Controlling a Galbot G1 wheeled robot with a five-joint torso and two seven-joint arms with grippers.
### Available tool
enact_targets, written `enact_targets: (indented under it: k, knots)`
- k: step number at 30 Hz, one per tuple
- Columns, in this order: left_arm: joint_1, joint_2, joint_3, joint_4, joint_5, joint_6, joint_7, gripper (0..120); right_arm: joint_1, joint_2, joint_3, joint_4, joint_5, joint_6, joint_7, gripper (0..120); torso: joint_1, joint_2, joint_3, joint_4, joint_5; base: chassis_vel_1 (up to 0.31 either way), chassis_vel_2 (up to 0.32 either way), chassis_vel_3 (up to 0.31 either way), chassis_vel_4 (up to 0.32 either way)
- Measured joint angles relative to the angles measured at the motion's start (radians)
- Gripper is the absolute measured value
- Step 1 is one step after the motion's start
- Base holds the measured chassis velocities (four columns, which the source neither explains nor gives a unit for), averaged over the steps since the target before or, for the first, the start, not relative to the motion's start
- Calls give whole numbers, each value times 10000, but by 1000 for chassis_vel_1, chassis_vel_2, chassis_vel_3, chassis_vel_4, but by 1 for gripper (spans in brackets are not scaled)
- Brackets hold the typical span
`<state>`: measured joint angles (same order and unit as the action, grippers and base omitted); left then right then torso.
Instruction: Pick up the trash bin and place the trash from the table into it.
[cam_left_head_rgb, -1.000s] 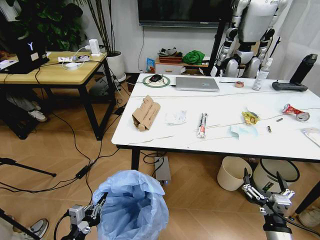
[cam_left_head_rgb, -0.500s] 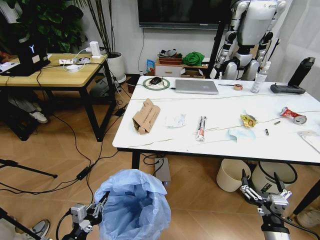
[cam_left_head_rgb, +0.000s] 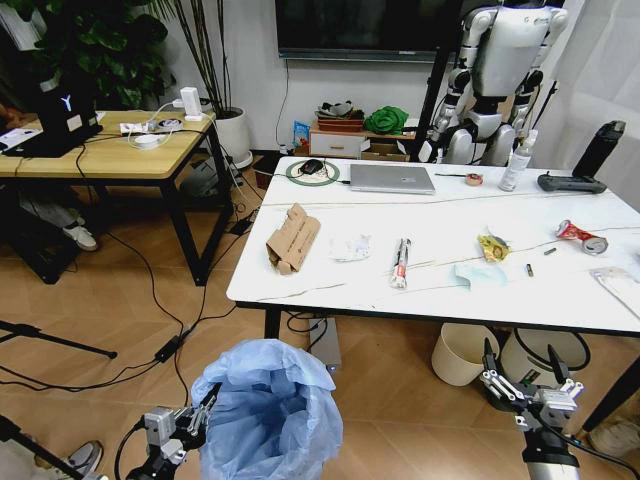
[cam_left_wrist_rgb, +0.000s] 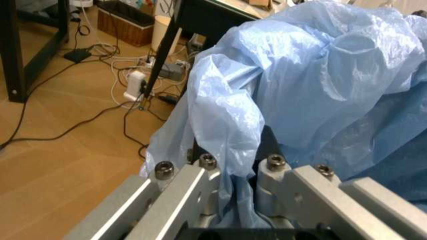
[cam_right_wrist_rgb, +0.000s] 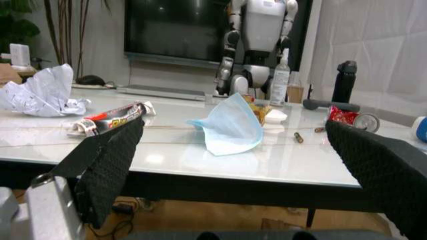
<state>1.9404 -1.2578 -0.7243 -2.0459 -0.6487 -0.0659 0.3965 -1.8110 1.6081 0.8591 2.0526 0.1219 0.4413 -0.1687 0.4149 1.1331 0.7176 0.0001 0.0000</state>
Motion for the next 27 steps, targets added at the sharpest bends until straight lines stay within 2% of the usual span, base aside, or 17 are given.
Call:
enact_targets:
  k: [27]
  knots:
    - [34, 41, 150, 13, 45, -309, -128, 1, 12, 0, 48, -21, 30, 26, 3, 100, 578, 1303, 725, -1, 0, 0, 0, 0, 0]
